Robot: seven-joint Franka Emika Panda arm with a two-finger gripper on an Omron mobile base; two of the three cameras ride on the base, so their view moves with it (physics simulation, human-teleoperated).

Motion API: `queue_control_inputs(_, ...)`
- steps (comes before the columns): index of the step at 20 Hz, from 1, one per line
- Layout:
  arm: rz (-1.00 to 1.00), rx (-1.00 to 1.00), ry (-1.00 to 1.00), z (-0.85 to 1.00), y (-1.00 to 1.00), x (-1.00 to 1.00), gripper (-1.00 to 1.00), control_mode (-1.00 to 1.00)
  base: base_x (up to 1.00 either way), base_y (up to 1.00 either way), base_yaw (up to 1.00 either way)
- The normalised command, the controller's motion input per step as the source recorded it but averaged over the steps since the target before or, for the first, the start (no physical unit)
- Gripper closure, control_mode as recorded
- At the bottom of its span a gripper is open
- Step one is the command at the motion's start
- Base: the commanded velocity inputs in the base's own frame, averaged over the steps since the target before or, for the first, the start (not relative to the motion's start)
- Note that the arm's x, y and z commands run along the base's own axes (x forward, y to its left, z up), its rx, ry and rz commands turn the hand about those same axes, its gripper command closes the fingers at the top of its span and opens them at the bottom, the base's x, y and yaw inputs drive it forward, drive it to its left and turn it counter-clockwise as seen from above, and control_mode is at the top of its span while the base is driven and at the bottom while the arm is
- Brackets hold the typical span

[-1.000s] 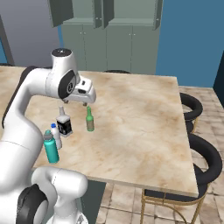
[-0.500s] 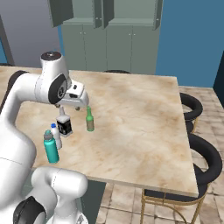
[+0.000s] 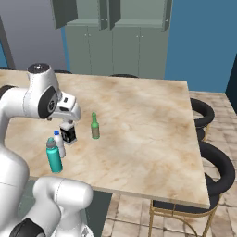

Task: Sort all alcoholic drinks to one cabinet, and non-alcoholic drinks to the other.

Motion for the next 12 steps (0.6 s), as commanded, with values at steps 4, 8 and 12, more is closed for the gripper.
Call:
queue_control_inputs(4,0.0,0.0,0.0,-0.28,0.43,-0.13,-1.0,-1.0,0.0,0.0,0.0)
queue_control_inputs(8,0.01,0.0,0.0,-0.32,0.42,-0.22,-1.0,-1.0,0.0,0.0,0.0)
queue_control_inputs(12,0.03,0.0,0.0,-0.39,0.32,-0.18,-1.0,-1.0,0.0,0.0,0.0)
